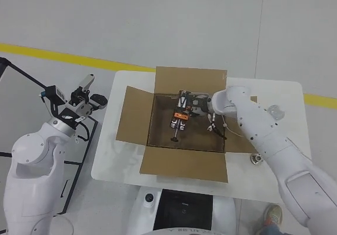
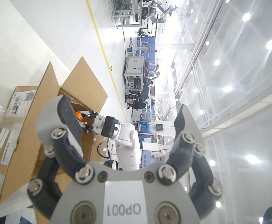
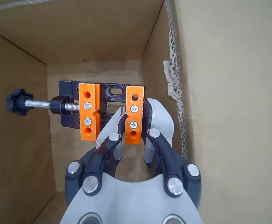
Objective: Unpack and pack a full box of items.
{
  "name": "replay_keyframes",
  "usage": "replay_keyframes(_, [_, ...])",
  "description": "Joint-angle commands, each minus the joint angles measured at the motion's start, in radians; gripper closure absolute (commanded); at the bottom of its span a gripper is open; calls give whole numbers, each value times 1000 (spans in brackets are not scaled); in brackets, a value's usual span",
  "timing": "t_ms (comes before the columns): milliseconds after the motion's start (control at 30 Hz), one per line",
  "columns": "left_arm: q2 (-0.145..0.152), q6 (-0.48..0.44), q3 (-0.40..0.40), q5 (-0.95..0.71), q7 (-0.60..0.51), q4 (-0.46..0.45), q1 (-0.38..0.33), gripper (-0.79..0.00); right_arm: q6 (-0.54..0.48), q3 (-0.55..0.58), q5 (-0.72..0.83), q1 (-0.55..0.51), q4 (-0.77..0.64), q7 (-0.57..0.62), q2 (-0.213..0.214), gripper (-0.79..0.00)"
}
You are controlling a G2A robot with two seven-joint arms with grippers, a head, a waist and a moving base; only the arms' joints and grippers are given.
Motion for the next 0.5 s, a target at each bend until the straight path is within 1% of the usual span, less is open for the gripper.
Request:
replay_keyframes(0, [0,0,0,0,0,0,0,-785,-15,76,9,-67,-130,45,31,0])
replay_keyframes(67, [0,0,0,0,0,0,0,-785,-43,175,35,-154,-278,94,67,0])
replay_keyframes(200, [0,0,0,0,0,0,0,-785,-63,320,65,-283,-475,162,111,0])
replay_keyframes(333, [0,0,0,0,0,0,0,-785,-29,458,90,-405,-646,195,141,0])
replay_keyframes(467, [0,0,0,0,0,0,0,-785,39,594,105,-528,-790,204,162,0])
